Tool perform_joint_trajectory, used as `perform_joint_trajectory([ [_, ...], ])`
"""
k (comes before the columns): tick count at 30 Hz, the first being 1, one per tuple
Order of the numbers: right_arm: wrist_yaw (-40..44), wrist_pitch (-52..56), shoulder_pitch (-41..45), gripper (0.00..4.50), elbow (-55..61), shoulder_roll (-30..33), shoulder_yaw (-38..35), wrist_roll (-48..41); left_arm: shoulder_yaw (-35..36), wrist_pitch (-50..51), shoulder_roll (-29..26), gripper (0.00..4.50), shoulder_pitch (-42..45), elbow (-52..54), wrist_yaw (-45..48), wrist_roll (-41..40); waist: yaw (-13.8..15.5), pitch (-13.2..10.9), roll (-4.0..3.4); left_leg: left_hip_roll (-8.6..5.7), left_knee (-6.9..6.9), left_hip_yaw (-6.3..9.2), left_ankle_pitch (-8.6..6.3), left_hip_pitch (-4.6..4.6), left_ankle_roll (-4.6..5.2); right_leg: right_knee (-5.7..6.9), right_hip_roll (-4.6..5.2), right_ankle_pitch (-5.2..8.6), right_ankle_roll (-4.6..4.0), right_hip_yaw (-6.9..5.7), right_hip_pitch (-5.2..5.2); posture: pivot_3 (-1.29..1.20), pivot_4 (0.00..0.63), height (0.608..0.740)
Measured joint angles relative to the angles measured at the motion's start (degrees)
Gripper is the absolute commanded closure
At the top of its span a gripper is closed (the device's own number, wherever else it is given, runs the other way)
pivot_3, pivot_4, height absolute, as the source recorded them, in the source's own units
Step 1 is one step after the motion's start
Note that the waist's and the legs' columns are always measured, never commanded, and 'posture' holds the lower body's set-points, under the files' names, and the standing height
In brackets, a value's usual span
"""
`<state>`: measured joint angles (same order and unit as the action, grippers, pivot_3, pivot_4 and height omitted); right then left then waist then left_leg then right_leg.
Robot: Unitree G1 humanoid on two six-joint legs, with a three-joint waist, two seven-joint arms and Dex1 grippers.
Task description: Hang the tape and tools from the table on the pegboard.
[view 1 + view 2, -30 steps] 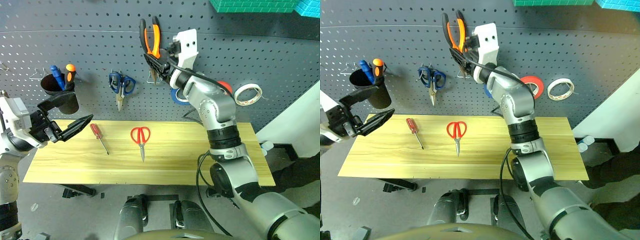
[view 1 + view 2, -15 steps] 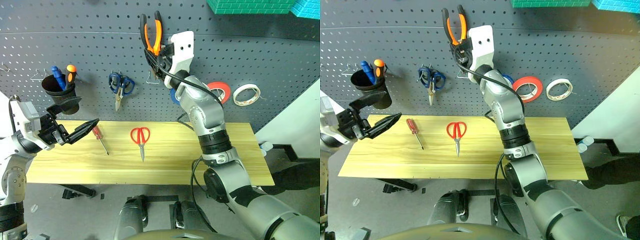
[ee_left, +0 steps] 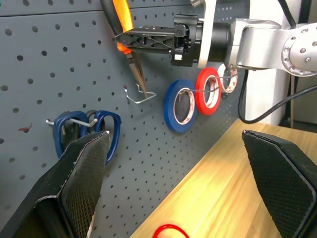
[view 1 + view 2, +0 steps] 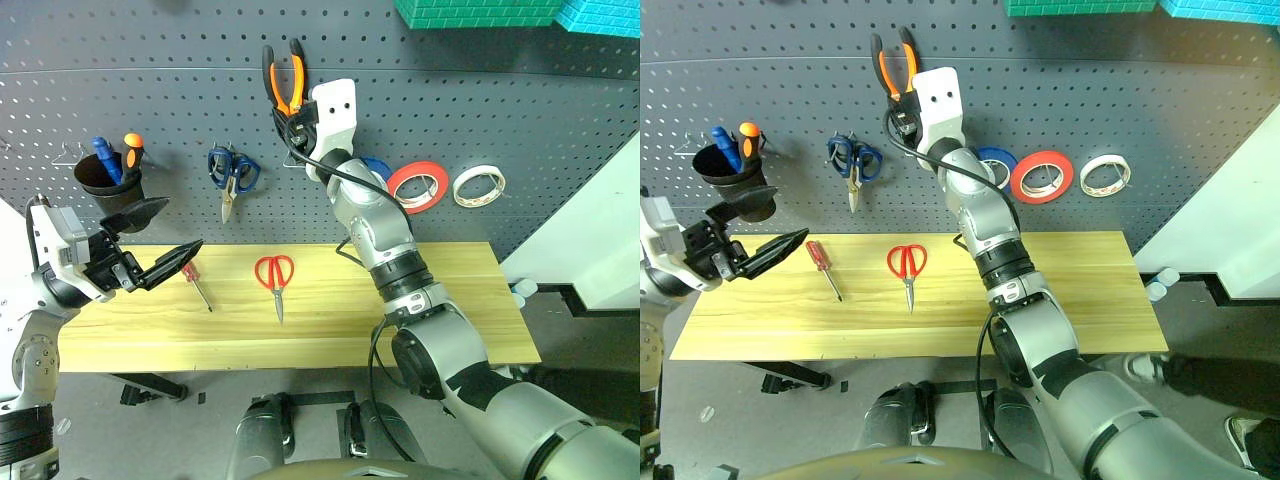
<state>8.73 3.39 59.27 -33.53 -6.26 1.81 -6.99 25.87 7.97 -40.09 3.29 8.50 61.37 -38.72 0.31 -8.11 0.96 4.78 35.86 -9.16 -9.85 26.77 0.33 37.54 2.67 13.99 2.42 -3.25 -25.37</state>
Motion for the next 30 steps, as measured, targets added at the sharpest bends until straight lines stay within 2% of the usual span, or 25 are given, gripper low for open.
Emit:
perform_joint_trajectory([
  [13, -3.5, -1.8, 1.9, 2.43, -7.1, -0.5, 0.7, 3.7, -0.1, -0.9, 0.3, 0.0, -0.8, 0.0, -0.1, 0.6, 0.0, 0.1, 0.2, 0.14, -0.78, -0.45, 0.19, -0.29, -0.33, -0.03, 0.1, -0.18, -0.37, 0.01, -0.13, 0.13, 0.085, 0.74],
  [20, -3.2, 0.7, 1.1, 0.14, -5.3, -0.7, 0.8, 3.5, -0.1, -0.9, 0.3, 0.0, -0.8, -0.1, -0.1, 0.7, 0.0, 0.1, 0.19, 0.21, -0.9, -0.46, 0.2, -0.29, -0.34, -0.03, 0.08, -0.3, -0.55, -0.03, -0.17, 0.13, 0.085, 0.74],
  [23, -2.7, 2.0, 0.9, 0.03, -2.3, -0.7, 0.8, 3.2, -0.1, -1.0, 0.3, 0.0, -0.8, -0.6, 0.0, 0.8, 0.2, 0.1, 0.19, 0.24, -1.06, -0.57, 0.2, -0.29, -0.35, -0.03, 0.07, -0.37, -0.64, -0.04, -0.22, 0.13, 0.081, 0.74],
  [27, -2.6, 3.3, 0.6, 0.03, 1.4, -0.7, 0.7, 3.2, -0.1, -1.0, 0.3, 0.0, -0.8, -1.1, 0.2, 1.0, 0.3, 0.2, 0.35, 0.31, -1.71, -1.55, 0.25, -0.3, -0.44, -0.02, 0.48, -0.41, -0.71, -0.02, -0.78, 0.12, 0.081, 0.74],
  [30, -1.9, 5.2, -0.3, 0.03, 5.3, -0.2, 0.0, 1.9, -0.2, -1.0, 0.3, 0.0, -0.8, -1.4, 0.4, 1.1, 0.0, 0.3, 0.37, 0.32, -1.73, -1.34, 0.43, -0.25, -0.72, -0.02, 0.55, -0.41, -0.74, -0.01, -0.89, 0.12, 0.083, 0.74],
])
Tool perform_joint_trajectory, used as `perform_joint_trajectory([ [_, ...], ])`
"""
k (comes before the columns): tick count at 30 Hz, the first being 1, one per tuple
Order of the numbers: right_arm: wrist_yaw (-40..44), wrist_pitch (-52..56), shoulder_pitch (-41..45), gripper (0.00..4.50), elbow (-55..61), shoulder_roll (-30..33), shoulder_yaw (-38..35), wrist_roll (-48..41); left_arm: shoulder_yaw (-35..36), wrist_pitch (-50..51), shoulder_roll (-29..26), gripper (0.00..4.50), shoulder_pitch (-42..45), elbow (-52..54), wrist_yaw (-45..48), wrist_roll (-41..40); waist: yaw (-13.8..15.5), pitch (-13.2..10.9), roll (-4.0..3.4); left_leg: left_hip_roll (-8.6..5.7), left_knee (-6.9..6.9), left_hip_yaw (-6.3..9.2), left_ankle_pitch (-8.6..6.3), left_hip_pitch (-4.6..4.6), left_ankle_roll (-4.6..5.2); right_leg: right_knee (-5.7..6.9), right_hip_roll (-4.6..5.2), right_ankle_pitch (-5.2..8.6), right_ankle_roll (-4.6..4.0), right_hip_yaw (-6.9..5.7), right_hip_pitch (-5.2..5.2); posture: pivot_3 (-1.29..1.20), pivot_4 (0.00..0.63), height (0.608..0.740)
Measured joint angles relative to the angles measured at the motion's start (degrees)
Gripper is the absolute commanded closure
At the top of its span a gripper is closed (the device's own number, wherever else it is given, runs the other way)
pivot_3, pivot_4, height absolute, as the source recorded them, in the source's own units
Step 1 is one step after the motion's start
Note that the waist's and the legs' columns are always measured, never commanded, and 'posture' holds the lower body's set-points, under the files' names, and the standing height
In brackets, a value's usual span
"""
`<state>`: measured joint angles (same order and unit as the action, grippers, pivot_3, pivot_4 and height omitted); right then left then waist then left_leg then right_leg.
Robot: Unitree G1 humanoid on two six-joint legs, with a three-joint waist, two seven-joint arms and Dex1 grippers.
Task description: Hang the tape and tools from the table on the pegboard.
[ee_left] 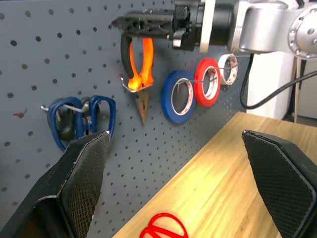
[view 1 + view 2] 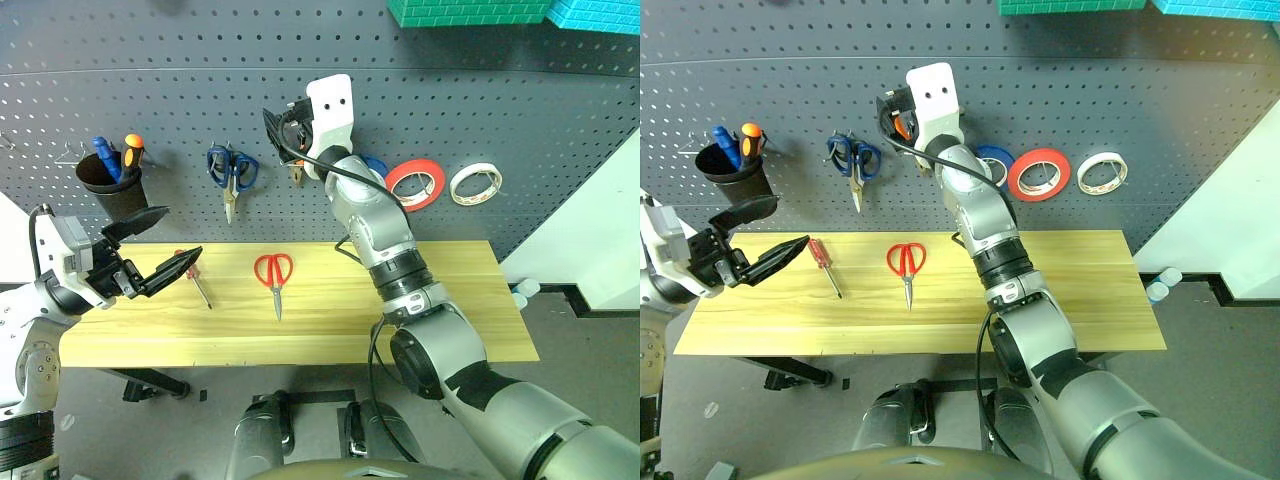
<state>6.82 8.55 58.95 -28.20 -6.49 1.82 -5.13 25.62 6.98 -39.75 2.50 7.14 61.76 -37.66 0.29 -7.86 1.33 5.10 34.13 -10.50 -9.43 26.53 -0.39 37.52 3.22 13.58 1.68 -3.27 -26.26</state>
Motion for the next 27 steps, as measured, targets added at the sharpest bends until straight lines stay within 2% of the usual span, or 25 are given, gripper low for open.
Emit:
perform_joint_trajectory([
  [4, 3.3, 3.8, -0.6, 0.03, 7.5, 2.1, -1.7, -3.8, -0.1, -0.1, 0.0, 0.0, 0.1, -0.3, -0.3, 0.4, -1.0, 0.0, 0.01, 0.13, 0.11, -0.1, 0.39, 0.05, 0.22, -0.02, -0.02, 0.0, 0.07, 0.01, 0.09, 0.12, 0.09, 0.74],
  [10, 17.0, 19.1, -2.8, 0.03, 20.5, 9.7, -4.5, -17.7, -0.2, -0.3, 1.9, 0.0, -0.1, -0.6, -4.0, 2.2, -1.2, 0.0, 0.04, 0.37, 0.11, -0.19, 0.6, 0.02, 0.34, -0.21, -0.12, 0.01, 0.07, 0.02, 0.21, 0.12, 0.093, 0.74],
  [16, 29.0, 32.4, -7.2, 0.03, 26.4, 18.6, -4.6, -27.5, -1.8, -0.4, 4.5, 0.0, -0.9, 0.1, -9.3, 4.3, -1.3, 0.0, 0.04, 0.54, 0.09, -0.12, 0.59, 0.0, 0.34, -0.21, -0.32, -0.05, -0.03, 0.04, 0.09, 0.12, 0.098, 0.74],
  [17, 33.6, 35.1, -8.7, 0.03, 29.3, 23.2, -3.0, -29.2, -2.5, 1.4, 5.6, 0.0, -1.4, 1.2, -12.4, 5.1, -1.1, 0.0, 0.04, 0.55, 0.09, -0.1, 0.59, -0.03, 0.35, -0.24, -0.32, -0.04, -0.04, 0.03, 0.09, 0.12, 0.1, 0.74],
  [22, 44.2, 36.0, -14.2, 0.03, 31.5, 31.7, 1.4, -29.4, -6.0, 6.1, 10.8, 0.0, -2.4, 1.9, -25.9, 12.1, -0.9, 0.0, 0.07, 0.54, 0.2, -0.02, 0.59, -0.03, 0.36, -0.36, -0.32, -0.04, -0.04, 0.02, 0.12, 0.12, 0.104, 0.74],
  [27, 51.3, 34.4, -17.5, 0.03, 31.3, 36.2, 5.8, -27.2, -10.4, 11.0, 14.6, 0.0, -3.9, 6.9, -32.8, 14.2, -0.9, 0.0, 0.07, 0.54, 0.21, 0.02, 0.59, 0.0, 0.36, -0.36, -0.37, -0.04, -0.03, 0.04, 0.13, 0.12, 0.107, 0.74],
])
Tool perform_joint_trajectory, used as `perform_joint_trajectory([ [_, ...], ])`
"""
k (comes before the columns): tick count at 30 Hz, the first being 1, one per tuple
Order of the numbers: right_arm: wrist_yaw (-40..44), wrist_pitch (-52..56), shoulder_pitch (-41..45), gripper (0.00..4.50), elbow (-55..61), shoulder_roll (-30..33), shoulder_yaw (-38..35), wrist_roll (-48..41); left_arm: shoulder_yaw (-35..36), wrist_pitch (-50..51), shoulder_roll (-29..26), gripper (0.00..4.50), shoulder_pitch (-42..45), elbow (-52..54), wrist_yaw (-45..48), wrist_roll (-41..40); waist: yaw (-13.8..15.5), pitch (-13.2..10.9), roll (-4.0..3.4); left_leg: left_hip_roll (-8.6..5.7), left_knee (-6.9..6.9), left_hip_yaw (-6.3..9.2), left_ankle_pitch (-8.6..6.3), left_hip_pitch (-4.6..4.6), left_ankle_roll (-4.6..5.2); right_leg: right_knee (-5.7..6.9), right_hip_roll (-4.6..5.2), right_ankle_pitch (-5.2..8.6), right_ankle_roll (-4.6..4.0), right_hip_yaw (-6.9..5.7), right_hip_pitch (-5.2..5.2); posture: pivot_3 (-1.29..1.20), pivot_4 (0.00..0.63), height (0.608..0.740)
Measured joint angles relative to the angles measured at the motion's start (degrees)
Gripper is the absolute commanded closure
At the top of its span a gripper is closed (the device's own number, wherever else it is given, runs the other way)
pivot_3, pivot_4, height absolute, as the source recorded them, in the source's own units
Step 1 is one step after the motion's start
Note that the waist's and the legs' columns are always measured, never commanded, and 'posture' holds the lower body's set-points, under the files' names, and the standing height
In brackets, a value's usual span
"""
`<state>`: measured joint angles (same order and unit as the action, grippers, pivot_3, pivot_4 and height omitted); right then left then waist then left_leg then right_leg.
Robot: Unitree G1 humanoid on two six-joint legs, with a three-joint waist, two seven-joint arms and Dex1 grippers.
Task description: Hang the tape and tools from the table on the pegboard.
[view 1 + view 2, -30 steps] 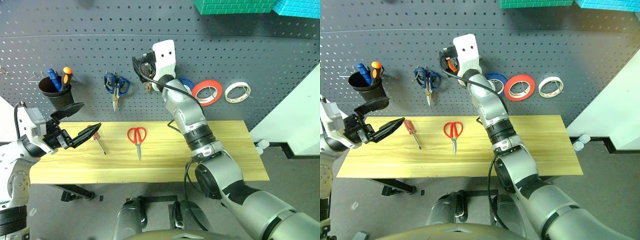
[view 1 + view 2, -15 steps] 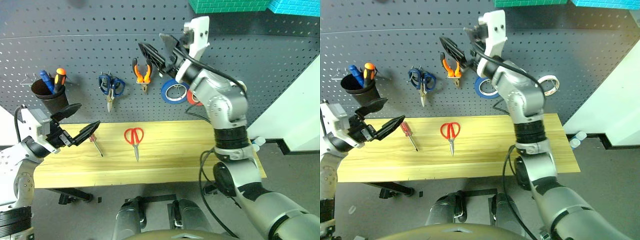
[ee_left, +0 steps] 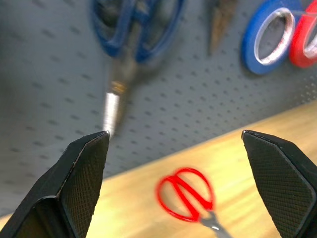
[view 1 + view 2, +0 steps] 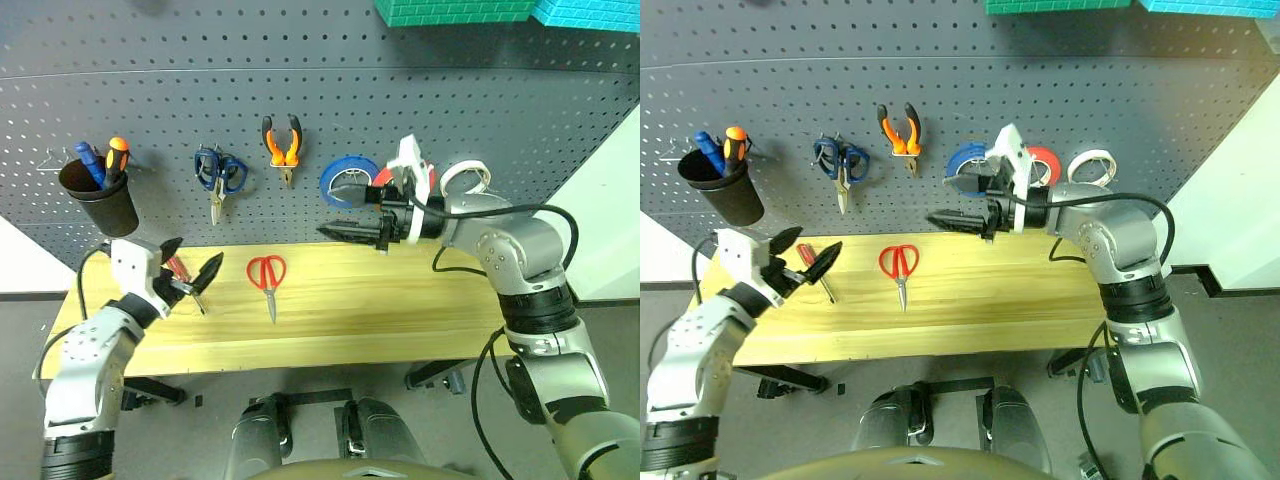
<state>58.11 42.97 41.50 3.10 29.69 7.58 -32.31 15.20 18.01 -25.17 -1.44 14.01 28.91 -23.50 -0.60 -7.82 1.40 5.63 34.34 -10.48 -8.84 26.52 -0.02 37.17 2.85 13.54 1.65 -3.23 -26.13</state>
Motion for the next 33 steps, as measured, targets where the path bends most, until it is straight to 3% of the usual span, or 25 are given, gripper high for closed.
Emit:
perform_joint_trajectory([
  [6, 4.9, -2.5, -1.8, 0.03, -1.8, 3.2, 2.6, 2.8, -4.2, 12.5, 4.3, 0.0, 0.0, 4.6, -9.3, 0.6, 0.1, 0.0, 0.0, -0.02, 0.15, 0.32, 0.0, -0.03, 0.0, -0.04, -0.12, 0.01, -0.01, -0.04, -0.03, 0.12, 0.118, 0.74],
  [11, 10.6, -12.5, -3.1, 0.03, -9.6, 5.1, 5.2, 8.8, -8.6, 23.5, 11.0, 0.0, 4.0, 4.2, -20.9, 4.3, 0.5, 0.0, -0.03, -0.12, 0.75, 0.87, -0.11, 0.1, 0.16, -0.05, -0.21, -0.01, 0.02, -0.13, 0.14, 0.1, 0.141, 0.74],
  [18, 20.1, -28.7, -0.5, 0.03, -25.8, 6.5, 8.1, 17.8, -11.0, 25.4, 18.8, 0.0, 11.3, -6.0, -30.9, 10.6, 1.3, -0.3, -0.09, -0.33, 0.83, 1.42, -0.12, 0.02, 0.18, -0.1, -0.21, -0.03, 0.04, -0.18, 0.27, 0.07, 0.175, 0.74],
  [23, 22.2, -36.4, 4.8, 0.03, -36.4, 5.0, 9.3, 22.9, -11.1, 25.4, 23.7, 0.0, 17.1, -13.5, -37.8, 14.4, 1.2, -1.1, -0.06, -0.33, 0.84, 1.52, -0.11, 0.02, 0.19, -0.08, -0.29, -0.02, 0.03, -0.16, 0.51, 0.05, 0.196, 0.74],
  [33, 22.2, -40.9, 7.0, 0.03, -40.6, 3.6, 9.0, 25.6, -6.2, 33.3, 32.7, 0.0, 23.1, -16.2, -48.1, 16.7, 1.3, -2.8, 0.07, -0.39, 0.92, 1.62, -0.12, 0.02, 0.22, -0.11, -0.22, -0.01, 0.05, -0.14, 0.59, 0.04, 0.238, 0.74],
])
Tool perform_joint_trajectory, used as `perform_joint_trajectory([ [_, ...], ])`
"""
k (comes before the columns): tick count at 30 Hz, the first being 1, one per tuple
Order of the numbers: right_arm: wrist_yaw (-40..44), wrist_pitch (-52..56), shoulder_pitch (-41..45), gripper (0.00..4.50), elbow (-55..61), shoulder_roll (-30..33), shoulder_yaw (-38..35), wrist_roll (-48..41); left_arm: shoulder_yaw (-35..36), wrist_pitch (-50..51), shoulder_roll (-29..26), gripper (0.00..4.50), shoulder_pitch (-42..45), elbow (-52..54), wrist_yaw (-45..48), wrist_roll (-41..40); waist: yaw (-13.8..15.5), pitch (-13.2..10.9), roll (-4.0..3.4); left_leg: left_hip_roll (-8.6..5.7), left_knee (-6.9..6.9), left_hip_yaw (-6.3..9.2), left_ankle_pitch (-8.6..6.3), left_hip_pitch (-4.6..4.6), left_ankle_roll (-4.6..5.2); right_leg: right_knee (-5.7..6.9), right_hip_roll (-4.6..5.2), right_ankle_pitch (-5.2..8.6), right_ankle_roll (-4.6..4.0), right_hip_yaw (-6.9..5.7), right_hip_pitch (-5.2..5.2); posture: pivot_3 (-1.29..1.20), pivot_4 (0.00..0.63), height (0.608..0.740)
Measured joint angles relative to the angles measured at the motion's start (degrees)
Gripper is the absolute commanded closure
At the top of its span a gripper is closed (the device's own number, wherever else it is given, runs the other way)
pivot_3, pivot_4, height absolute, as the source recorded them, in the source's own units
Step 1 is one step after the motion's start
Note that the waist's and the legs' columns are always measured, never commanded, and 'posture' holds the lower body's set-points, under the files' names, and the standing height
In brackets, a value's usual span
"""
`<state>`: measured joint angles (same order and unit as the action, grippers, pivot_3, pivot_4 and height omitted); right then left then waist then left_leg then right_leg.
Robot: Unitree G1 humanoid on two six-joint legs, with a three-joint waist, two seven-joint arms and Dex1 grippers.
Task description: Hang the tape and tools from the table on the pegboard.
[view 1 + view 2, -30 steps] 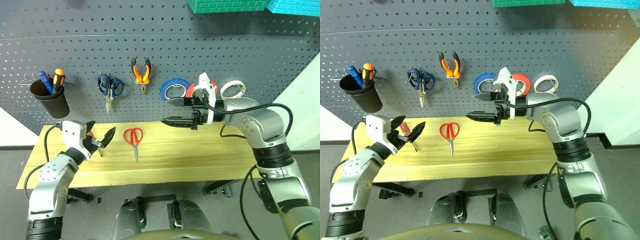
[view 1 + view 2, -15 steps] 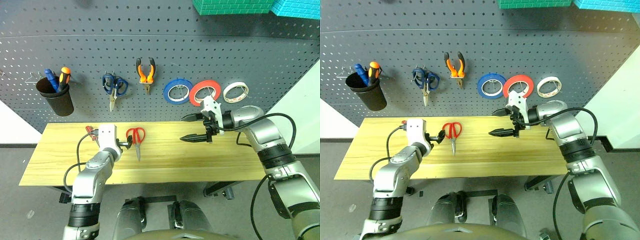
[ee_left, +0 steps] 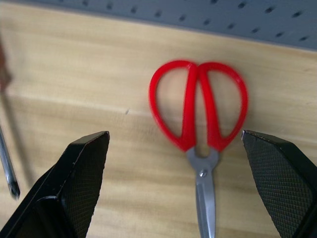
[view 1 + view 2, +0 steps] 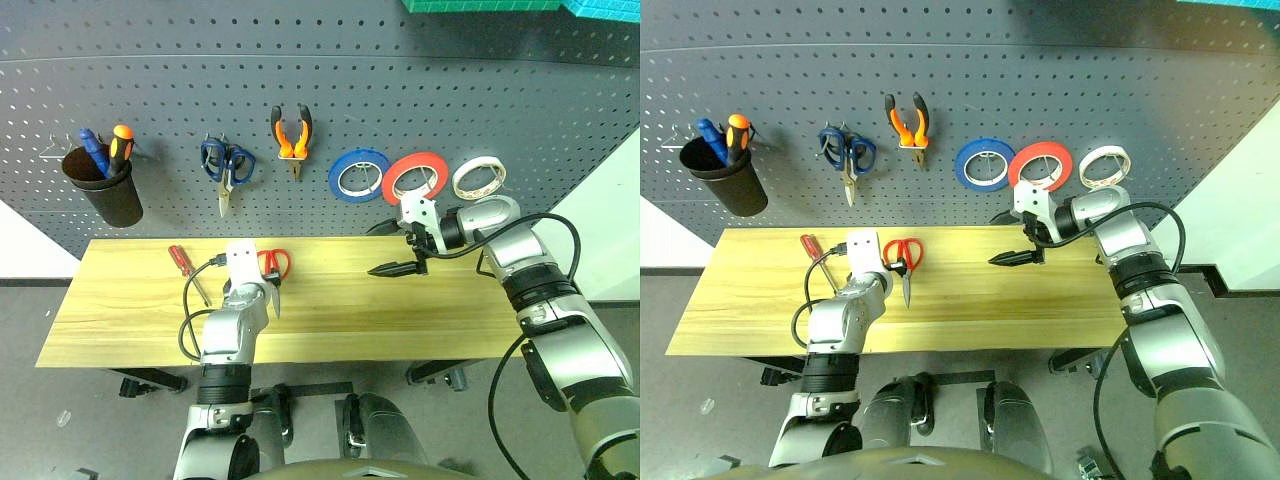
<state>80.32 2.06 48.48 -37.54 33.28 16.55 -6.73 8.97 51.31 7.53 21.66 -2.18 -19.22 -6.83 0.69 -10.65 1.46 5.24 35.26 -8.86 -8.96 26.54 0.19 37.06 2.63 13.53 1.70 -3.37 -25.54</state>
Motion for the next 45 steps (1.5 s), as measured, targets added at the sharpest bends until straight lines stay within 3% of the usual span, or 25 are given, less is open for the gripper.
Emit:
perform_joint_trajectory([
  [8, -0.2, 0.2, -0.4, 0.03, 1.2, 0.0, -0.2, 0.9, 2.6, 7.8, 1.4, 0.0, 4.2, -0.1, -1.8, 0.0, 0.0, -2.6, -0.04, -0.4, -0.02, 0.67, 0.01, 0.04, 0.02, 0.01, 0.0, 0.01, 0.02, -0.02, 0.08, 0.04, 0.309, 0.74],
  [16, -0.2, 0.5, -1.5, 0.03, 2.3, 0.0, -1.2, 1.0, 2.6, 9.4, 1.8, 0.0, 6.8, -2.2, -2.2, 0.7, 0.1, -5.9, 0.05, -0.43, 0.02, 0.73, 0.09, 0.08, 0.15, 0.0, 0.04, 0.06, 0.11, -0.04, 0.12, 0.03, 0.373, 0.74],
  [25, -0.8, 0.8, -2.5, 0.03, 3.2, -0.6, -1.2, 1.6, 3.3, 9.7, 2.0, 0.0, 11.5, -6.9, -5.6, 2.3, 0.0, -8.3, 0.01, -0.43, 0.0, 0.74, 0.11, 0.08, 0.17, 0.03, 0.03, 0.1, 0.28, -0.07, 0.13, 0.01, 0.397, 0.74],
  [36, -1.6, 0.8, -3.0, 0.03, 3.6, -0.6, -1.3, 2.1, 4.6, 14.1, 2.0, 0.0, 12.9, -6.0, -12.4, 2.5, -0.5, -8.8, 0.01, -0.43, -0.01, 0.74, 0.04, -0.03, 0.04, 0.04, 0.03, 0.13, 0.31, -0.06, 0.19, 0.02, 0.393, 0.74],
  [45, -2.6, 0.4, -2.9, 0.0, 3.5, -0.6, -1.3, 3.2, 6.8, 17.5, 2.0, 2.92, 12.9, -5.0, -14.7, 2.0, -0.6, -8.8, 0.0, -0.43, -0.07, 0.74, 0.02, -0.02, 0.02, 0.02, 0.03, 0.15, 0.31, -0.06, 0.17, 0.02, 0.388, 0.74],
])
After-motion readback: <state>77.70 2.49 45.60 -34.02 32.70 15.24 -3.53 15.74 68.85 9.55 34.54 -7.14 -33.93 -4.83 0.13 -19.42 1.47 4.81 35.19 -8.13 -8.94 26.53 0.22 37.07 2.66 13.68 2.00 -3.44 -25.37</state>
